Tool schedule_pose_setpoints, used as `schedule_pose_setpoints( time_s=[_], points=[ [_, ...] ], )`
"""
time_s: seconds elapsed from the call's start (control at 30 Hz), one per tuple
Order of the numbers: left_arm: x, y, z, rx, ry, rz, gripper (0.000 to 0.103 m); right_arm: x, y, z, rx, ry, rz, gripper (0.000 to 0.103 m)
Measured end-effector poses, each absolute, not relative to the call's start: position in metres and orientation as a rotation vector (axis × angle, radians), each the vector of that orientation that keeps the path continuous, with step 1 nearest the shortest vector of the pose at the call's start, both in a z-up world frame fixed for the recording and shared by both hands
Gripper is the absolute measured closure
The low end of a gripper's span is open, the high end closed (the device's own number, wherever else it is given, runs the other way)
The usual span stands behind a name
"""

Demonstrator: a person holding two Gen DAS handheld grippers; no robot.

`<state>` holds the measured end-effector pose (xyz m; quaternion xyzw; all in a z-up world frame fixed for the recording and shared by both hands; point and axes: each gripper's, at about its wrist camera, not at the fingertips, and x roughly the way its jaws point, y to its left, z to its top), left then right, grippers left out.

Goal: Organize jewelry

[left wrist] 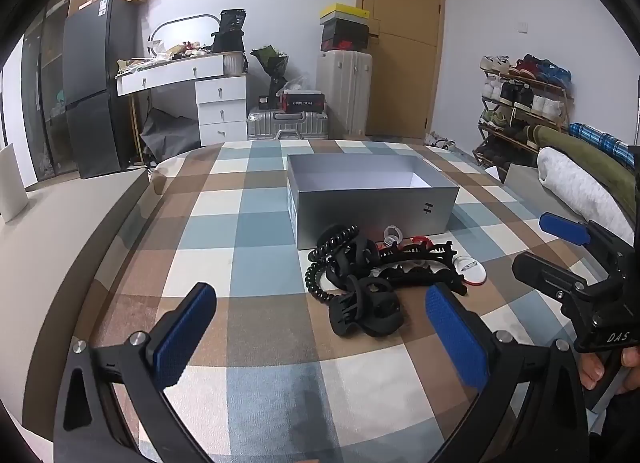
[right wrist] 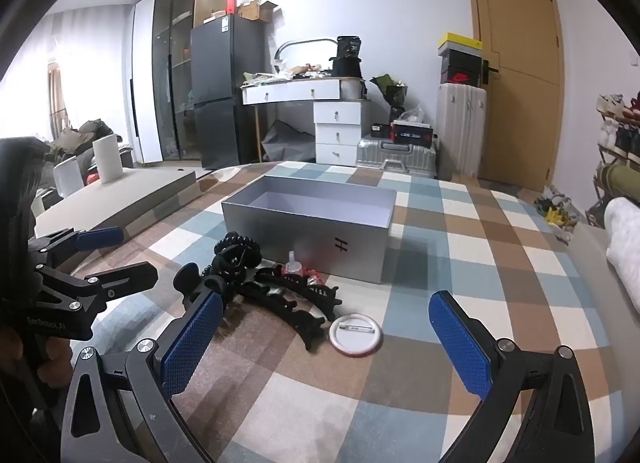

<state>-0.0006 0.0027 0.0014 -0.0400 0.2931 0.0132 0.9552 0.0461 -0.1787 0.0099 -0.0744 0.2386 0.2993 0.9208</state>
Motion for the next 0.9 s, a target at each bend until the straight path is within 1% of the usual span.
schedule_pose_setpoints(
  time_s=[0.9],
  points=[
    [-0.0007, 0.0030, 0.0007, -0.084, 0.594, 0.028, 0.001, 0.0469, -0.1751, 0.0081, -0.158, 0.492, 0.610, 0.000]
  ],
)
